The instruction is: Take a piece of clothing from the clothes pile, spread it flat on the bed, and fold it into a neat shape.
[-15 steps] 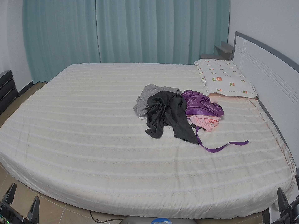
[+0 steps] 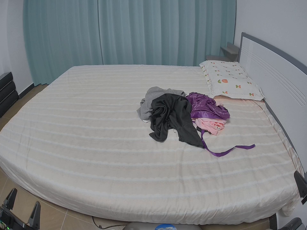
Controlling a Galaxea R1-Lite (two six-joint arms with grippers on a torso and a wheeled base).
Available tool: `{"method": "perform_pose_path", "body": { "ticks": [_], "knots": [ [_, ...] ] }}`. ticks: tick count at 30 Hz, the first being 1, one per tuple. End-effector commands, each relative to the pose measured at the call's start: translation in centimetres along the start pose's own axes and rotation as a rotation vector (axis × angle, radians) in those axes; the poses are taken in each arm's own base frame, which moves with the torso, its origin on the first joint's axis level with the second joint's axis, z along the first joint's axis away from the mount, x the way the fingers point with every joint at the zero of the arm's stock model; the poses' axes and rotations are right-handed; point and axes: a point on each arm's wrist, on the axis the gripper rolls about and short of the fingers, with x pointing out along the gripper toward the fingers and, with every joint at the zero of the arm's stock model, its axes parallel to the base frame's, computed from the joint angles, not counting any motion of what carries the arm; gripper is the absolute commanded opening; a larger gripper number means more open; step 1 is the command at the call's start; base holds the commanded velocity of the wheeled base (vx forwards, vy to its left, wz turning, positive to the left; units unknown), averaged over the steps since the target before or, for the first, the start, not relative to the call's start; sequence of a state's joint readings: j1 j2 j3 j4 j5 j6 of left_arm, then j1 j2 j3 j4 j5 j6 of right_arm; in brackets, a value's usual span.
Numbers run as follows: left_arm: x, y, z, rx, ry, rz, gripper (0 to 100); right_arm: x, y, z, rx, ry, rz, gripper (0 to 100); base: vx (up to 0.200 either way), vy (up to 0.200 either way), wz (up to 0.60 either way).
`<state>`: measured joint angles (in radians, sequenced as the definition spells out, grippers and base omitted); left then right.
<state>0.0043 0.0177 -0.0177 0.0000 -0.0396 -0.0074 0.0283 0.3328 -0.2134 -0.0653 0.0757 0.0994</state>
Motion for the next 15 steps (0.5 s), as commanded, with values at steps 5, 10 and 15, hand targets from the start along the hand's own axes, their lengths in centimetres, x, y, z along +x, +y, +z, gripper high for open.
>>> {"method": "perform_pose_path", "body": {
  "ticks": [5,10,15],
  "knots": [
    [0.0,0.0,-0.5,0.000,0.000,0.000,100,17.2,1.2,2.4,0.145,0.425,0.089,100,0.000,0.000,0.00],
    [0.0,0.0,-0.5,0.000,0.000,0.000,100,25.3,2.7,0.7,0.209,0.464,0.105,100,0.000,0.000,0.00],
    [0.0,0.0,-0.5,0.000,0.000,0.000,100,32.1,4.7,-2.7,0.256,0.546,0.106,100,0.000,0.000,0.00]
  ]
}}
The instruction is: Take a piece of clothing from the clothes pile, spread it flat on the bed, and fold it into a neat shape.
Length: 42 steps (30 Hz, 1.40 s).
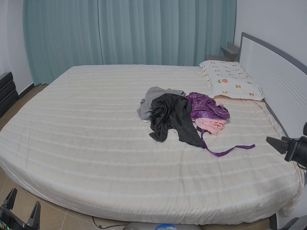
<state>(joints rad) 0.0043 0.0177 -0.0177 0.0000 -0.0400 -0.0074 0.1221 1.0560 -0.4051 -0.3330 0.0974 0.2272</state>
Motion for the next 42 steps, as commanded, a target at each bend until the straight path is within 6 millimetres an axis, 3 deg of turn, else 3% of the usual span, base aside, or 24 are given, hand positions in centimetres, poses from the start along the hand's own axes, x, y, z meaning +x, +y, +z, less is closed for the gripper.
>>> {"method": "perform_pose_path", "body": {
  "ticks": [1,8,13,14,17,30,42],
  "knots": [
    [0.0,0.0,-0.5,0.000,0.000,0.000,100,21.9,2.1,-2.2,0.143,0.273,0.027,100,0.000,0.000,0.00],
    [0.0,0.0,-0.5,0.000,0.000,0.000,100,30.0,3.7,-5.3,0.216,0.311,0.002,100,0.000,0.000,0.00],
    [0.0,0.0,-0.5,0.000,0.000,0.000,100,32.7,4.3,-7.2,0.233,0.331,-0.002,100,0.000,0.000,0.00],
    [0.0,0.0,-0.5,0.000,0.000,0.000,100,34.1,4.5,-8.2,0.233,0.349,-0.004,100,0.000,0.000,0.00],
    [0.0,0.0,-0.5,0.000,0.000,0.000,100,35.6,5.0,-10.2,0.228,0.394,-0.011,100,0.000,0.000,0.00],
    [0.0,0.0,-0.5,0.000,0.000,0.000,100,39.1,5.1,-12.4,0.243,0.406,-0.027,100,0.000,0.000,0.00],
    [0.0,0.0,-0.5,0.000,0.000,0.000,100,40.8,5.0,-12.0,0.226,0.355,-0.125,100,0.000,0.000,0.00]
  ]
}}
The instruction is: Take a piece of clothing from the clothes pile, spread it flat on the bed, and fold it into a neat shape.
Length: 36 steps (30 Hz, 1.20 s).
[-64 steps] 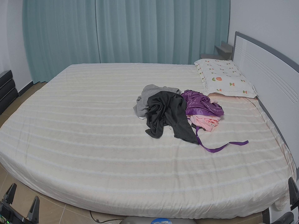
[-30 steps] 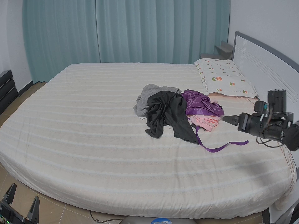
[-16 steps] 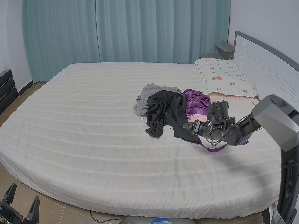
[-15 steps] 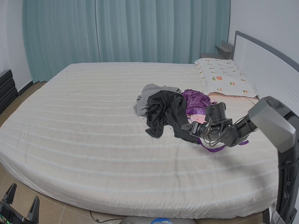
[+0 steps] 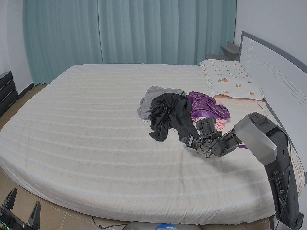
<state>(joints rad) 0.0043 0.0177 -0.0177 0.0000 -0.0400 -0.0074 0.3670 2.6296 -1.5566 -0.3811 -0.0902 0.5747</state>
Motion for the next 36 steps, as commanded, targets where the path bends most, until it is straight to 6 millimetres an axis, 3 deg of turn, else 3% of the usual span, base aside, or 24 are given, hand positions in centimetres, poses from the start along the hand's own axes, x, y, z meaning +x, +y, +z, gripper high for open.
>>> {"method": "perform_pose_path", "body": {
  "ticks": [1,18,19,28,36],
  "knots": [
    [0.0,0.0,-0.5,0.000,0.000,0.000,100,0.8,-0.2,-0.2,0.001,0.000,-0.015,100,0.000,0.000,0.00],
    [0.0,0.0,-0.5,0.000,0.000,0.000,100,4.2,0.1,0.8,0.053,-0.137,-0.086,100,0.000,0.000,0.00],
    [0.0,0.0,-0.5,0.000,0.000,0.000,100,4.3,0.3,1.2,0.066,-0.152,-0.081,0,0.000,0.000,0.00],
    [0.0,0.0,-0.5,0.000,0.000,0.000,100,4.1,0.8,1.6,0.128,-0.165,-0.083,0,0.000,0.000,0.00],
    [0.0,0.0,-0.5,0.000,0.002,0.000,100,0.7,1.9,3.2,0.285,-0.116,-0.052,0,0.000,0.000,0.00]
  ]
}}
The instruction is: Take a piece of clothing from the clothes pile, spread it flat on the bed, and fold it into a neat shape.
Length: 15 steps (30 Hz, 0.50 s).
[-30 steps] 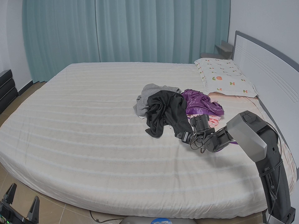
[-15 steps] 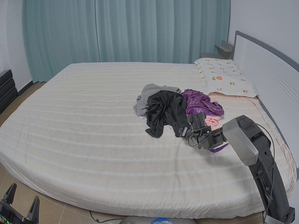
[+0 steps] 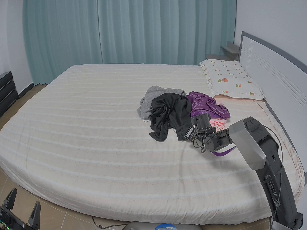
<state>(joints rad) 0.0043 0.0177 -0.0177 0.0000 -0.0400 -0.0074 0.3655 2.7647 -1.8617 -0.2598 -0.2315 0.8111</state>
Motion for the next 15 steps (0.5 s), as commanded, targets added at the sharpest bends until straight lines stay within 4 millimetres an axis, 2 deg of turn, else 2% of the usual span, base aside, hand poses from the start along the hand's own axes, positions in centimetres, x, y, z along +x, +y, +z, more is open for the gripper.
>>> {"method": "perform_pose_path", "body": {
  "ticks": [1,2,3,4,6,7,8,9,15],
  "knots": [
    [0.0,0.0,-0.5,0.000,0.000,0.000,100,-2.9,1.1,1.7,0.046,0.024,0.029,0,0.000,0.000,0.00],
    [0.0,0.0,-0.5,0.000,0.000,0.000,100,-4.0,1.1,1.7,0.059,0.061,0.042,0,0.000,0.000,0.00],
    [0.0,0.0,-0.5,0.000,0.000,0.000,100,-4.0,1.1,1.7,0.059,0.061,0.042,0,0.000,0.000,0.00],
    [0.0,0.0,-0.5,0.000,0.000,0.000,100,-5.9,1.0,1.7,0.072,0.120,0.071,0,0.000,0.000,0.00],
    [0.0,0.0,-0.5,0.000,0.000,0.000,100,-8.0,1.0,2.0,0.084,0.148,0.118,0,0.000,0.000,0.00],
    [0.0,0.0,-0.5,0.000,0.000,0.000,100,-8.0,1.0,2.0,0.084,0.148,0.118,0,0.000,0.000,0.00],
    [0.0,0.0,-0.5,0.000,0.000,0.000,100,-10.0,0.7,2.3,0.099,0.156,0.174,0,0.000,0.000,0.00],
    [0.0,0.0,-0.5,0.000,0.000,0.000,100,-10.6,0.6,2.4,0.101,0.155,0.191,0,0.000,0.000,0.00],
    [0.0,0.0,-0.5,0.000,0.000,0.000,100,-17.2,0.1,2.1,0.092,0.127,0.360,0,0.000,0.000,0.00]
  ]
}}
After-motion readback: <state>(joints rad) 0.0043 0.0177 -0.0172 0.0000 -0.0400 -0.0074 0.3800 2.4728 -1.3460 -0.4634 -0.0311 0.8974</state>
